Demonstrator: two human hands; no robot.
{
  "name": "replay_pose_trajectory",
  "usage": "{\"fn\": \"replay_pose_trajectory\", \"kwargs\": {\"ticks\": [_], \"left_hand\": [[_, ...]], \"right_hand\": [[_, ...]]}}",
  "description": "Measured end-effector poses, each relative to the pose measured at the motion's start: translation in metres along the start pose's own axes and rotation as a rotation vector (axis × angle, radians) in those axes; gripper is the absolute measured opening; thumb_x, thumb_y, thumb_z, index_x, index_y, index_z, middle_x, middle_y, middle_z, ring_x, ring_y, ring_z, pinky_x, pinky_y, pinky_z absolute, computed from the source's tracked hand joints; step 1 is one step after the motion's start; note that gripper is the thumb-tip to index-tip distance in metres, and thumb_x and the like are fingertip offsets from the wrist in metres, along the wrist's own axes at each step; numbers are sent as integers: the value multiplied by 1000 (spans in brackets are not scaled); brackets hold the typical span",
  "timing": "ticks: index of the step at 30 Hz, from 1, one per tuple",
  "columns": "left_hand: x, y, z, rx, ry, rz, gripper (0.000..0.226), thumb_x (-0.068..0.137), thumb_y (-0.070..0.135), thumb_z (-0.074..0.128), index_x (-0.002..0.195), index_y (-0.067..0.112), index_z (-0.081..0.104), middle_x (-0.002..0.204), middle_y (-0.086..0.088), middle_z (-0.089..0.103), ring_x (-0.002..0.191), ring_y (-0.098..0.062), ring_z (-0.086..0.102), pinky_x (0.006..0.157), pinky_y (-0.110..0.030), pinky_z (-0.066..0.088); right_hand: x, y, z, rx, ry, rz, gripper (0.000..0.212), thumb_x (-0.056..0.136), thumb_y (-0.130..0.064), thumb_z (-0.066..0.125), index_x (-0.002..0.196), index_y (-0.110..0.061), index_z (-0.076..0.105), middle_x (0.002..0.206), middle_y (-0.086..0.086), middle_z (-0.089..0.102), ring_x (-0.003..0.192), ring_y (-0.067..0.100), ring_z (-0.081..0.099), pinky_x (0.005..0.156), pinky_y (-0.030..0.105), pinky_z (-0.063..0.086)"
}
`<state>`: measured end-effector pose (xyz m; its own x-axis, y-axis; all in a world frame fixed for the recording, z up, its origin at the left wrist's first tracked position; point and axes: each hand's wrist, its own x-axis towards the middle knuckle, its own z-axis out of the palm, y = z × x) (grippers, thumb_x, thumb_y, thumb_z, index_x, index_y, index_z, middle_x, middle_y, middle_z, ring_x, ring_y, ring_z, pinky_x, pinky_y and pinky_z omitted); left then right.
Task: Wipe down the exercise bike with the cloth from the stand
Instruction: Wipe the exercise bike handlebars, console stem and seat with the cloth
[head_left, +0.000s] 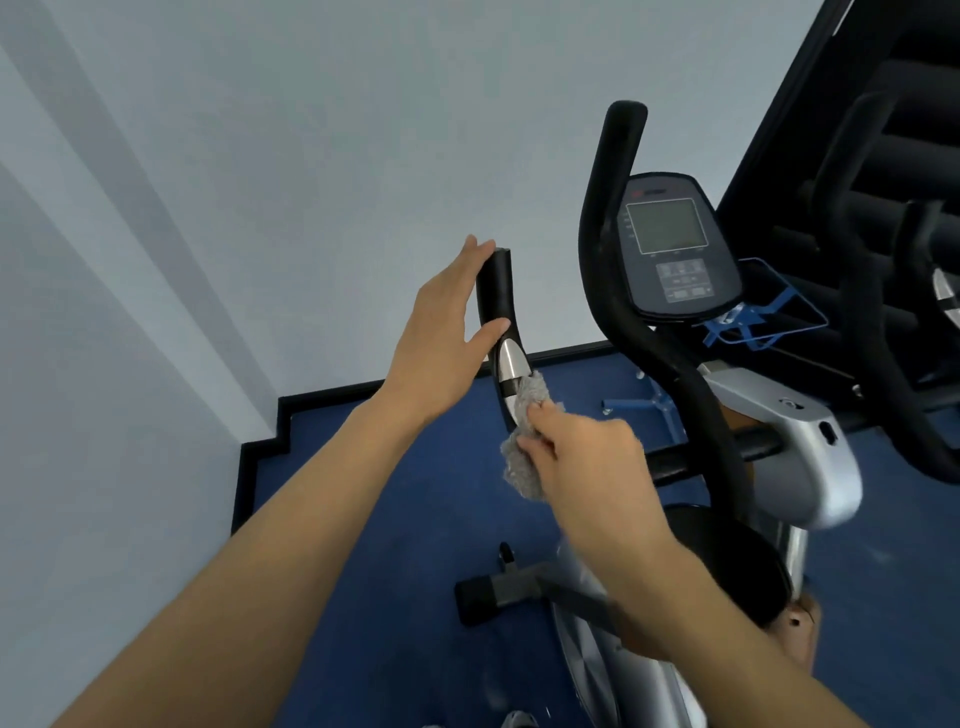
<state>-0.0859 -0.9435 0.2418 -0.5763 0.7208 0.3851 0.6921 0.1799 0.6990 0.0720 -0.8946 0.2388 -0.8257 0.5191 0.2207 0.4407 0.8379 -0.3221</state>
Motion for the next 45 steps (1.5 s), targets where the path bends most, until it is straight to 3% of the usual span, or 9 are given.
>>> {"fn": "replay_pose_trajectory", "kwargs": {"ticks": [5, 10, 16, 21, 27, 31, 34, 38, 45], "left_hand": [[-12, 10, 12, 32, 35, -9, 67, 96, 27, 49, 149, 20, 10, 157, 2, 5, 143, -13, 8, 113, -25, 8], [-18, 15, 34, 144, 117, -49, 69, 96, 35, 43, 149, 17, 3, 157, 3, -6, 143, -15, -6, 113, -28, -2], [-16, 10, 49, 263, 165, -81, 70, 94, 49, 29, 149, 16, 2, 157, 0, -6, 144, -21, -6, 115, -44, 3], [-15, 9, 52, 285, 163, -85, 71, 93, 51, 27, 149, 16, 1, 158, -2, -6, 144, -20, -6, 115, -44, 3], [-13, 8, 53, 317, 162, -100, 72, 91, 53, 23, 148, 16, -1, 157, -3, -6, 144, -21, -4, 115, -43, 4], [-14, 11, 52, 335, 150, -104, 72, 92, 51, 26, 148, 14, -1, 157, -4, -5, 144, -23, -3, 115, -44, 5], [-14, 17, 51, 375, 154, -128, 73, 95, 47, 35, 148, 11, 0, 157, -6, -6, 144, -24, -2, 115, -44, 6], [-15, 30, 56, 415, 162, -159, 74, 96, 45, 38, 148, 10, 0, 157, -7, -10, 144, -23, -7, 116, -43, 1], [-13, 40, 77, 401, 262, -240, 70, 95, 43, 36, 149, 16, 0, 157, -7, -11, 143, -25, -8, 113, -49, -1]], "right_hand": [[-3, 24, -20, 389, 119, 130, 14, 87, -17, 61, 87, -7, 71, 72, 10, 70, 68, 20, 64, 61, 30, 48], [-9, 32, -19, 448, 65, 111, 14, 85, -16, 63, 96, -11, 72, 80, 8, 74, 74, 17, 67, 68, 32, 51], [-7, 28, 0, 395, -10, 37, 15, 88, -20, 60, 92, -11, 71, 72, 5, 71, 63, 14, 61, 58, 21, 46], [-24, 34, -2, 259, -44, -17, 14, 86, -18, 62, 76, -10, 65, 59, 1, 61, 54, 12, 55, 52, 26, 45], [-10, 36, -4, 323, -79, 43, 20, 88, -23, 58, 76, -11, 67, 62, 3, 65, 58, 12, 57, 55, 22, 41], [-35, 37, -13, 406, -96, 15, 8, 83, -4, 64, 83, -7, 71, 71, 2, 69, 68, 4, 62, 62, 8, 46], [-30, 45, -19, 381, -49, 37, 12, 83, -10, 66, 91, -15, 73, 74, 1, 72, 69, 4, 63, 65, 18, 48], [-22, 57, -34, 406, 122, 90, 17, 84, -12, 64, 99, -15, 72, 75, -8, 65, 75, -8, 55, 62, -3, 37], [-15, 69, -33, 366, -68, 36, 15, 84, -18, 65, 96, -19, 72, 75, -3, 71, 72, 5, 60, 64, 9, 43]]}}
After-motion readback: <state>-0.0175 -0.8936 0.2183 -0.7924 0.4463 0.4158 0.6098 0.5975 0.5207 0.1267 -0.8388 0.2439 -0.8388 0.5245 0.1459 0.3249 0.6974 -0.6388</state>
